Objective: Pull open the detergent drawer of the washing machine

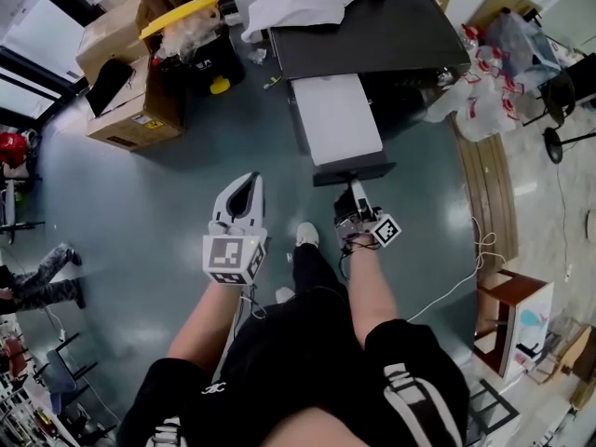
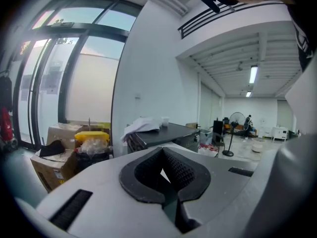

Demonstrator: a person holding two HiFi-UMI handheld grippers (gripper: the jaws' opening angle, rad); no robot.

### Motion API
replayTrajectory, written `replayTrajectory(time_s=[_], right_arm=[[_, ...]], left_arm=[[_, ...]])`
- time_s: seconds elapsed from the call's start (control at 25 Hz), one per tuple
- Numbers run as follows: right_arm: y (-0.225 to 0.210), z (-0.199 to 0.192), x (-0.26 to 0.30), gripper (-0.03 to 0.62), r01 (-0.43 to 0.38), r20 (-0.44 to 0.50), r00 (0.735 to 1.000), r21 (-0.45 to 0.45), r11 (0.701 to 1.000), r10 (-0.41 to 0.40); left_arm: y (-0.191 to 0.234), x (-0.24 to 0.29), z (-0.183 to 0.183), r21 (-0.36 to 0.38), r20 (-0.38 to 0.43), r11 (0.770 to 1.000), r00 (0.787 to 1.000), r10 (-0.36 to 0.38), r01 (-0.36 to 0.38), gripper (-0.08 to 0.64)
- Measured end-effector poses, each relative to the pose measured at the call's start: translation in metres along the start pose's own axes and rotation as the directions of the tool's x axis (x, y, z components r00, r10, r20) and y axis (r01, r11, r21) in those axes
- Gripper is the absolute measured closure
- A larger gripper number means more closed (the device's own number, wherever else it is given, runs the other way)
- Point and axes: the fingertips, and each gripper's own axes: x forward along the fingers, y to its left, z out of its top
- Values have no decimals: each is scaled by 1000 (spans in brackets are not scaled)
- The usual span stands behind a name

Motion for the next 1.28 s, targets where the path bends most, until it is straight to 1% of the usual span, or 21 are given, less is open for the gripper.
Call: replayTrajectory(time_s=[0.32,0.6,0.84,1.0,1.08,1.16,1.24,1.28], right_arm=[[0,-1,-13,468,25,-4,1000,-7,1000,-25],[-7,-3,-16,468,73,17,997,-2,997,-73],[-17,-5,-21,469,152,31,988,0,988,-152],[-16,-7,-22,468,188,39,982,-11,982,-187],[-16,-7,-23,468,221,45,974,-18,975,-220],[-16,-8,-24,468,272,48,962,-44,961,-270],[-16,-10,-26,473,336,39,942,-102,936,-334],[-15,-13,-27,512,368,30,929,-143,919,-368]], left_arm=[[-8,-3,4,8,-1,1000,1000,-19,19,558],[-6,-6,8,17,0,999,1000,-28,28,558],[-6,-13,10,24,12,999,999,-29,29,558],[-4,-20,12,22,21,999,999,-32,31,558],[-4,-23,15,22,30,999,999,-31,31,558],[-5,-28,19,22,38,999,999,-30,29,558],[-5,-34,23,20,47,999,998,-29,28,558],[-5,-37,25,18,50,999,998,-27,26,558]])
